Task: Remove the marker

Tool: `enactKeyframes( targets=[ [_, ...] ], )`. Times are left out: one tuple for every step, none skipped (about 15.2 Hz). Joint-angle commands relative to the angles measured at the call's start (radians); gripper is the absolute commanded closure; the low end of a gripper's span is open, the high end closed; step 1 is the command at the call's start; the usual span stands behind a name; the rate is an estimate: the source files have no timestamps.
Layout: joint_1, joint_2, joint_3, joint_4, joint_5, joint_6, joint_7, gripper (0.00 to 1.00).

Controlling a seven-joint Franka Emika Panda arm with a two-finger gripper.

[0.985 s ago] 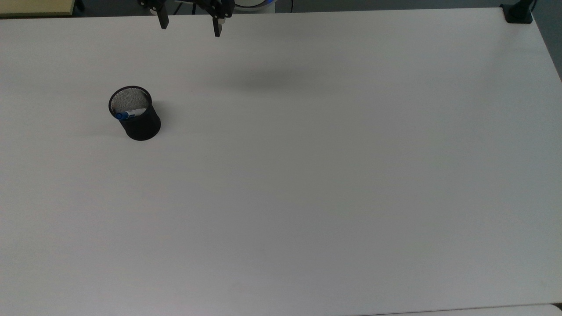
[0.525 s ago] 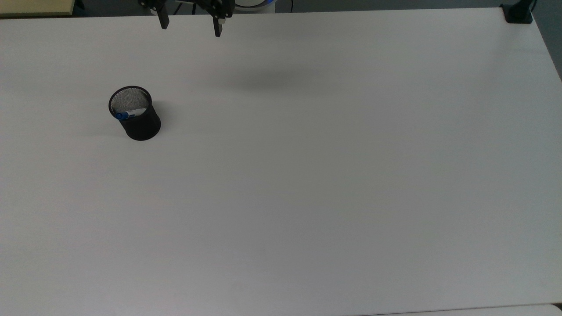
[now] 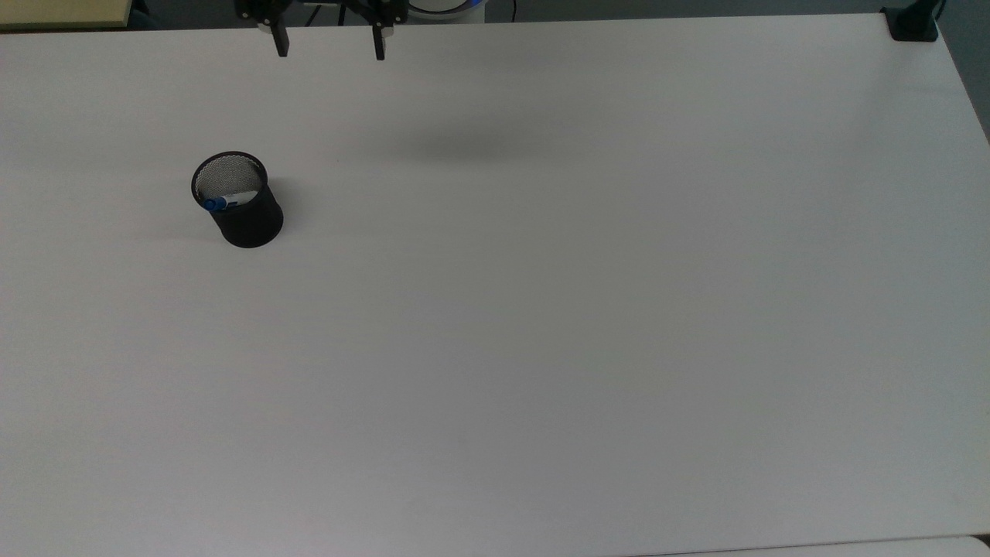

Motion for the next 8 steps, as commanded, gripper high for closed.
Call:
enactKeyframes(
  targets=[
    [-0.033,0.007,-0.017,0.002,-0.013,-0.007,-0.182,0.00],
    [-0.040,0.005,-0.016,-0.003,-0.036,-0.005,-0.194,0.00],
    [-0.052,0.004,-0.016,-0.022,-0.074,0.004,-0.194,0.00],
    [-0.063,0.005,-0.016,-0.035,-0.096,0.027,-0.194,0.00],
    [-0.077,0.007,-0.016,-0.061,-0.096,0.071,-0.194,0.00],
    [-0.094,0.005,-0.016,-0.110,-0.097,0.131,-0.190,0.00],
    [-0.106,0.005,-0.017,-0.159,-0.097,0.198,-0.181,0.00],
    [-0.121,0.007,-0.019,-0.208,-0.097,0.273,-0.178,0.00]
  ],
)
